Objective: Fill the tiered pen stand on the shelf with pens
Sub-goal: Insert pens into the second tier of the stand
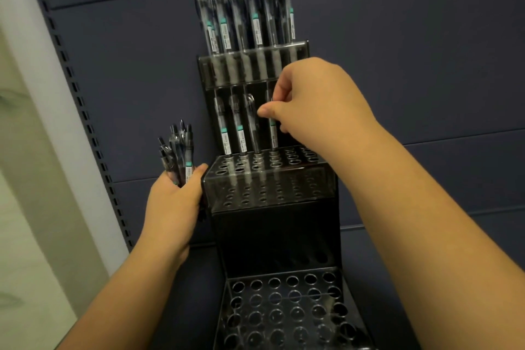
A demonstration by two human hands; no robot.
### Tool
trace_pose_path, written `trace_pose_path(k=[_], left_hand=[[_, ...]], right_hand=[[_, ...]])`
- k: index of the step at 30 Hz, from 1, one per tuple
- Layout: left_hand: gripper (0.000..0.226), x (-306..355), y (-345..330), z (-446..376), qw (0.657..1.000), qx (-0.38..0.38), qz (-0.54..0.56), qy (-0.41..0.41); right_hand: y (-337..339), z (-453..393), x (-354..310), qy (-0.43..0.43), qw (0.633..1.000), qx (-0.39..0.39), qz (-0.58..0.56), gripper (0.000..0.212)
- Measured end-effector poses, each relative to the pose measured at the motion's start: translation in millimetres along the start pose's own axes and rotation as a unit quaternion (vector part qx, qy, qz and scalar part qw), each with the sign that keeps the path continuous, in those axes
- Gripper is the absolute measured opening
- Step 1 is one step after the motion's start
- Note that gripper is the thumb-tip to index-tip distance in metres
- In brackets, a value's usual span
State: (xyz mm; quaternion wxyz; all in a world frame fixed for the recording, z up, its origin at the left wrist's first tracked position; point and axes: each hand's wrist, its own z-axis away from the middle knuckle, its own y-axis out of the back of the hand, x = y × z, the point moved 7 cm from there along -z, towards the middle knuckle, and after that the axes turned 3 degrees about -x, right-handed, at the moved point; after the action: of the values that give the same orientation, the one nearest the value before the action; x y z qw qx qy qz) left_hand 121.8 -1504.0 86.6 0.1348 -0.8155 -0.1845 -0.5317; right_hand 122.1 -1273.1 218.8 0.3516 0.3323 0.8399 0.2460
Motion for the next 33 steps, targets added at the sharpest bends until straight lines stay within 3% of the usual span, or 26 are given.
trace_pose_path(k=[11, 21, 25, 33], left_hand=[[0.017, 18, 4, 10, 0.999, 0.027, -0.011, -0.019], [0.011, 51, 6, 25, 0.990, 0.031, -0.068, -0.123], [0.018, 62, 2, 33, 0.983, 0.020, -0.083, -0.161], [0.013, 69, 2, 34, 0.982, 0.021, -0.062, -0.177]], right_hand=[[8, 21, -21, 0.039, 0.989, -0.072, 0.120, 0.030], [-40, 40, -70, 0.138, 0.984, -0.113, 0.026, 0.031], [-43, 40, -73, 0.142, 0.986, -0.086, -0.014, 0.035], [-42, 38, -71, 0.134, 0.978, -0.084, -0.138, 0.021]])
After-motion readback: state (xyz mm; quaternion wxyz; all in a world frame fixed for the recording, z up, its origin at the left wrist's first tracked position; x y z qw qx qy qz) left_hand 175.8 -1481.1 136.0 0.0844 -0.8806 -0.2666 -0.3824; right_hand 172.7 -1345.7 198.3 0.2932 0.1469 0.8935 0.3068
